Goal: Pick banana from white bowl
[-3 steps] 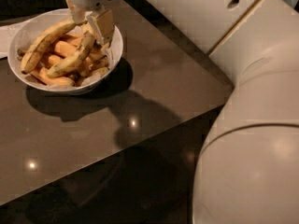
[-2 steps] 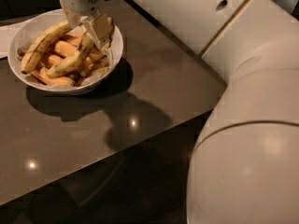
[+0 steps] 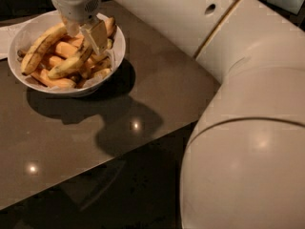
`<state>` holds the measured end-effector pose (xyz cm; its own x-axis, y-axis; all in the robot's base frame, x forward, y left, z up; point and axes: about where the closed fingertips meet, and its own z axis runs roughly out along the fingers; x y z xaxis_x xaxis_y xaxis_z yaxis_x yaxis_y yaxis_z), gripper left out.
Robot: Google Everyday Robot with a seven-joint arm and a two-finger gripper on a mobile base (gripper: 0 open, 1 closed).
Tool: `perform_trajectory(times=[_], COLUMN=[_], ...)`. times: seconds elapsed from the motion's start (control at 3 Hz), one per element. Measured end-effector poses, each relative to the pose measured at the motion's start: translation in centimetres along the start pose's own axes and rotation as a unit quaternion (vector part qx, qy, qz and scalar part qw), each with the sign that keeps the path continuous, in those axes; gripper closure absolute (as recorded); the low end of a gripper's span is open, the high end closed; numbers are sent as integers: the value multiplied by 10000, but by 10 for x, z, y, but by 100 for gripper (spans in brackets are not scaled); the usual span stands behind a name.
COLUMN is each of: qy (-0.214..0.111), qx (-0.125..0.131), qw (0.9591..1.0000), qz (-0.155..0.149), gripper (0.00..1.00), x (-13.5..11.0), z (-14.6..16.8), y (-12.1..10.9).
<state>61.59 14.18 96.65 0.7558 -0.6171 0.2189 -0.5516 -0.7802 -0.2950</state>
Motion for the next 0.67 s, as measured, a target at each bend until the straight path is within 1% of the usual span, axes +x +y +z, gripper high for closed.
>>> perform_trajectory(times=[0.67], qy=[46], qx=[-166], qw=[9998], qz=[-50], gripper=[41], x=[-1], z=[15], y=[3])
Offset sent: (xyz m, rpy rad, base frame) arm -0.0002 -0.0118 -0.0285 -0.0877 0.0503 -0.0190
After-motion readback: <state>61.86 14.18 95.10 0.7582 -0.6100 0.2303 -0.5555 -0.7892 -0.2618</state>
